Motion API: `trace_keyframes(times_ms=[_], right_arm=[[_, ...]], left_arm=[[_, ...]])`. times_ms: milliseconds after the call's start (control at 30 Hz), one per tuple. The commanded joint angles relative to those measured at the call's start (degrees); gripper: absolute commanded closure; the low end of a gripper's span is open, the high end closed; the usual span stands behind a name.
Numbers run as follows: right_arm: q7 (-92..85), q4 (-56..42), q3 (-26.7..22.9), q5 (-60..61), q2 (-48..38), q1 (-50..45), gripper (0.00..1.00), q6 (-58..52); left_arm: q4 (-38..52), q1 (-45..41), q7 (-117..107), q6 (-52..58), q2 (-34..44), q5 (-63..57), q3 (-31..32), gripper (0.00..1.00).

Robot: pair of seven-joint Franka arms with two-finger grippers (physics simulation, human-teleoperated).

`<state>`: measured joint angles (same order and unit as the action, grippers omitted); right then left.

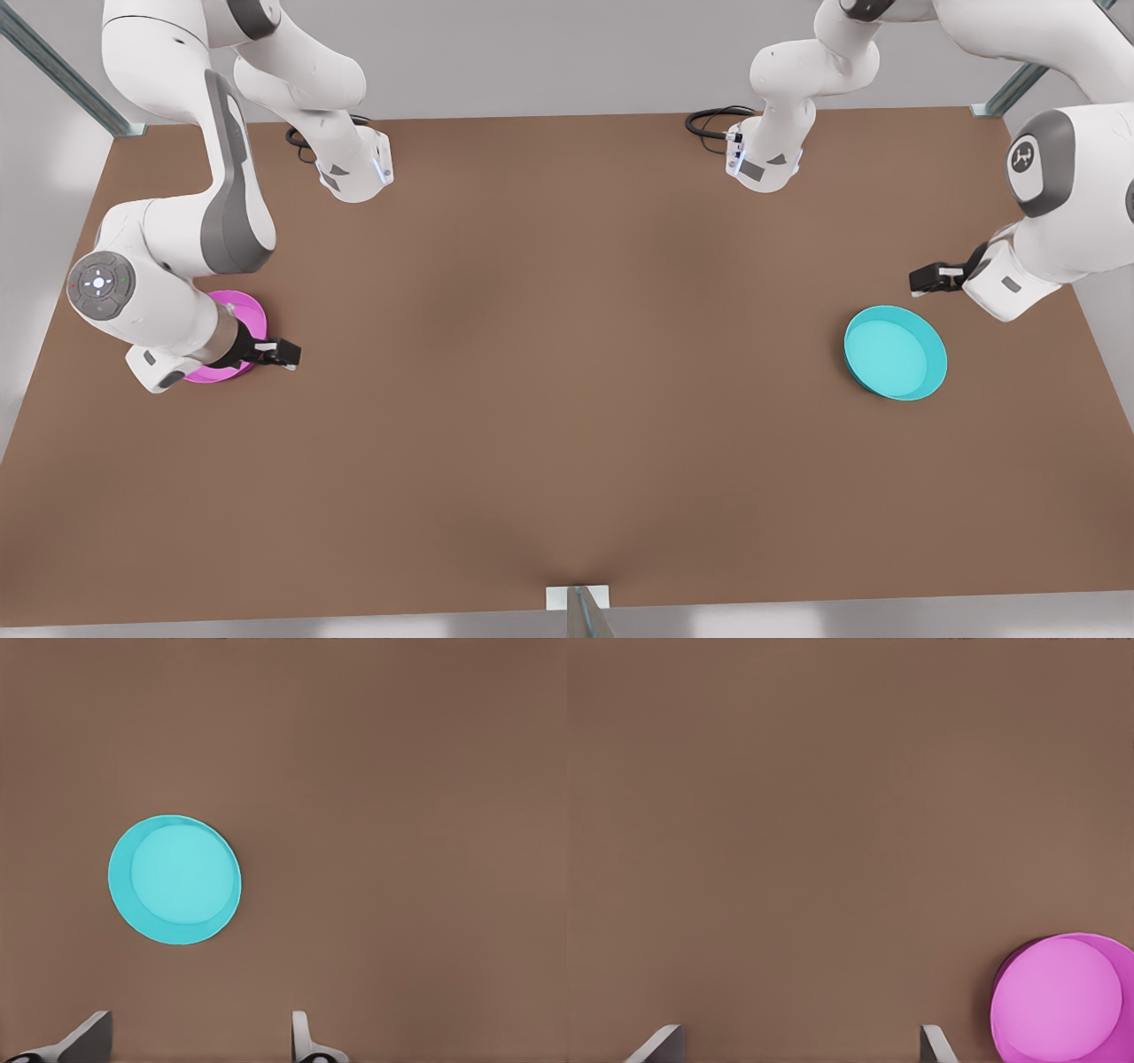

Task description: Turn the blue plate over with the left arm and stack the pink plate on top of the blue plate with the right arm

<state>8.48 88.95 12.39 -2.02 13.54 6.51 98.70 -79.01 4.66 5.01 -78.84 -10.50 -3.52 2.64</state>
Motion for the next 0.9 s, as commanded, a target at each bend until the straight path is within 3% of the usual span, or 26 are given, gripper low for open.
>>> trace_keyframes(times_ms=[0, 33, 100, 167, 233, 300, 433, 600, 867], right_arm=[[-0.13, 0.00, 0.00, 0.00, 0.00, 0.17, 0.00, 0.00], [0.13, -0.09, 0.00, 0.00, 0.00, 0.08, 0.00, 0.00], [-0.13, -0.09, 0.00, 0.00, 0.09, 0.17, 0.00, 0.00], [0.40, 0.09, 0.00, 0.00, 0.26, 0.08, 0.00, -0.09], [0.58, 0.35, 0.00, 0.00, 0.61, 0.26, 0.00, -0.18], [0.58, 0.35, 0.00, 0.00, 1.32, 0.35, 0.00, -0.18], [0.84, 0.26, 0.00, 0.00, 2.02, 0.34, 0.00, -1.41], [0.14, -1.23, 0.00, 0.26, 2.63, -0.36, 0.00, -1.32], [0.31, -3.17, 0.27, 0.44, 4.13, -0.27, 0.00, -1.32]], left_arm=[[0.00, 0.00, 0.00, 0.00, -0.04, -0.09, 0.00, 0.00], [0.00, 0.17, 0.17, -0.09, -0.22, 0.00, 0.00, 0.00], [0.00, 8.85, 10.16, -3.06, -4.60, 5.18, 0.00, 0.00], [-0.09, 16.78, 30.49, -13.97, -13.66, 7.12, -0.09, 0.00], [-1.14, 20.04, 33.22, -20.21, -18.32, 10.01, -0.09, 0.00], [-11.42, 20.92, 36.04, -31.55, -18.68, 14.59, -0.17, 0.00], [-16.70, 23.82, 43.06, -32.87, -19.38, 16.09, -0.26, 0.00], [-16.70, 29.36, 48.51, -35.16, -23.68, 15.56, -0.17, 0.00], [-16.44, 30.05, 48.69, -36.74, -27.90, 15.65, -0.17, 0.00]])
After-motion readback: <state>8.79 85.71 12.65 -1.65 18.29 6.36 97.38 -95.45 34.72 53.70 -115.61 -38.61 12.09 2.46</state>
